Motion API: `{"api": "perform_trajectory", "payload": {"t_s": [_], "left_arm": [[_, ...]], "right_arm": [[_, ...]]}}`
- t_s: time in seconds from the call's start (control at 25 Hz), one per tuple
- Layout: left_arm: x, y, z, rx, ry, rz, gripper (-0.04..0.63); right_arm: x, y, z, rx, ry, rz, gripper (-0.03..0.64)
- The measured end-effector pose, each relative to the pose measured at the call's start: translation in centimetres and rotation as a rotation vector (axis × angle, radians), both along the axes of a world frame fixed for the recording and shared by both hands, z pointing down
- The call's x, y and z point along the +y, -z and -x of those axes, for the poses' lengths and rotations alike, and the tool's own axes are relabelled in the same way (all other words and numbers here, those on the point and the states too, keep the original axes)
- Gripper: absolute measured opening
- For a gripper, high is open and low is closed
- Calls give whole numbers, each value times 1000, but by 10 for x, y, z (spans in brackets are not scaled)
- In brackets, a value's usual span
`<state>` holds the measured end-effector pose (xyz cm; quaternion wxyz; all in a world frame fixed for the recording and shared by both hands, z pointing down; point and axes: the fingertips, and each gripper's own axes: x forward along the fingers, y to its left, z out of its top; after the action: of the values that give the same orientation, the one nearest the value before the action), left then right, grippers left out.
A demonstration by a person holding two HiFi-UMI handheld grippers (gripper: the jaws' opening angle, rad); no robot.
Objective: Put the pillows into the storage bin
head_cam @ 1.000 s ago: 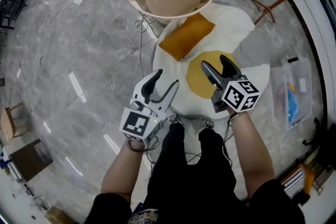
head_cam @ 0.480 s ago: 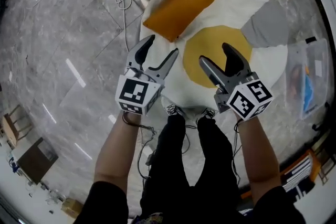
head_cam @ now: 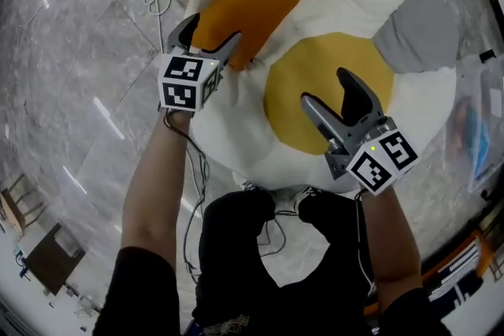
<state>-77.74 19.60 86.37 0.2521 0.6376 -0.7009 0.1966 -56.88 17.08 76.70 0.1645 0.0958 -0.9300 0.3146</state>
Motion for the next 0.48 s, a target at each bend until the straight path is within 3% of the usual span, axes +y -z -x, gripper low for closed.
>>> {"api": "perform_trajectory", "payload": {"t_s": [0.16, 0.48], "left_arm": [[-16, -54, 13, 1, -17, 58, 408], [-33, -92, 20, 39, -6, 50, 417]], "right_arm": [[-13, -26, 10, -23, 6, -9, 403], [-17, -60, 17, -23, 8, 32, 402]]}}
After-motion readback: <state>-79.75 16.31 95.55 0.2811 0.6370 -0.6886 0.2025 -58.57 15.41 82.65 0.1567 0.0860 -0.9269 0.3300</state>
